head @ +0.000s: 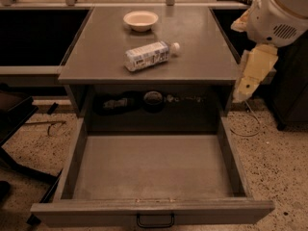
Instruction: Place blue plastic bottle into top drawer
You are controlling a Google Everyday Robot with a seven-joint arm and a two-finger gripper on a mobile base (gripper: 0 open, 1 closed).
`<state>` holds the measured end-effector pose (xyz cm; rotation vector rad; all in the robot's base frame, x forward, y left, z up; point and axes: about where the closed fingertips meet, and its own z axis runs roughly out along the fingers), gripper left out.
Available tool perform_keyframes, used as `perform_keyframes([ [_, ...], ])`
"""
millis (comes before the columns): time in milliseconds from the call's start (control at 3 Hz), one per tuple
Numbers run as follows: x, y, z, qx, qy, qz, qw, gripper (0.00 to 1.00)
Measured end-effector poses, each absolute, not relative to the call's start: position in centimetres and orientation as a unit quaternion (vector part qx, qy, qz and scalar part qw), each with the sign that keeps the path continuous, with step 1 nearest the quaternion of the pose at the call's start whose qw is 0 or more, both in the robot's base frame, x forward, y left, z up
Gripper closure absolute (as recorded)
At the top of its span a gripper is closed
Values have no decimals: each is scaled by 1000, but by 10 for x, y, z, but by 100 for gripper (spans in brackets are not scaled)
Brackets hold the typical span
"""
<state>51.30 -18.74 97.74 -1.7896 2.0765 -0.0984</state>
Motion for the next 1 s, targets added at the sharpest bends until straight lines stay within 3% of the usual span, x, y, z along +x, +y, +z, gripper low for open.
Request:
perform_keyframes([
  [333, 567, -155, 982, -674, 704, -5, 225, 0],
  [1000, 579, -153, 996, -670, 700, -11, 246, 0],
])
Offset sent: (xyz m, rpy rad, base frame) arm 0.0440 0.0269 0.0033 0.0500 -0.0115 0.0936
